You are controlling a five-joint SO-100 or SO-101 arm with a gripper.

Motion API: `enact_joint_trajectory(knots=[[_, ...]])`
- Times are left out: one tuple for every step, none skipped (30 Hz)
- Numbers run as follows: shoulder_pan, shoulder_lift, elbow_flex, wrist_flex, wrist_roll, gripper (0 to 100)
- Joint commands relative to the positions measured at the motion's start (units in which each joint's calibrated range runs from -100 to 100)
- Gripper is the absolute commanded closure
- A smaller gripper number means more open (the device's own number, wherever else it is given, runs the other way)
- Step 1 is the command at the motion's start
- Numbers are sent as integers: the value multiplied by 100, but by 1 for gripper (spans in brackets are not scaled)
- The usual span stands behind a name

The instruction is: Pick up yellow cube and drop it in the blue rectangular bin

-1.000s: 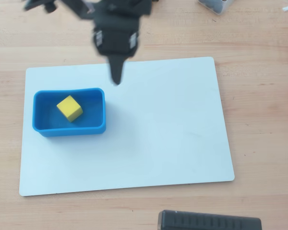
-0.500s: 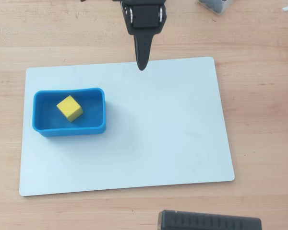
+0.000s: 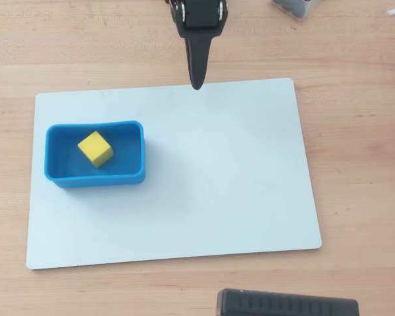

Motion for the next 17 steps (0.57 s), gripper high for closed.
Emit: enact_joint_trajectory(knots=[[-87, -765, 205, -7, -29, 100], [-112, -932, 287, 59, -29, 100], [-112, -1109, 350, 141, -29, 100], [-104, -1230, 369, 216, -29, 100], [-87, -1295, 405, 249, -29, 100], [-61, -1304, 432, 249, -24, 100], [-52, -1313, 460, 249, -24, 100], [-52, -1388, 469, 282, -24, 100], [-52, -1555, 514, 356, -24, 100], [-61, -1741, 560, 447, -24, 100], [-78, -1982, 605, 554, -20, 100], [-87, -2177, 650, 645, -20, 100], [-87, -2298, 669, 711, -15, 100], [-87, -2326, 678, 719, -15, 100], [-87, -2326, 678, 728, -15, 100], [-78, -2335, 687, 728, -15, 100], [-69, -2335, 687, 736, -15, 100]])
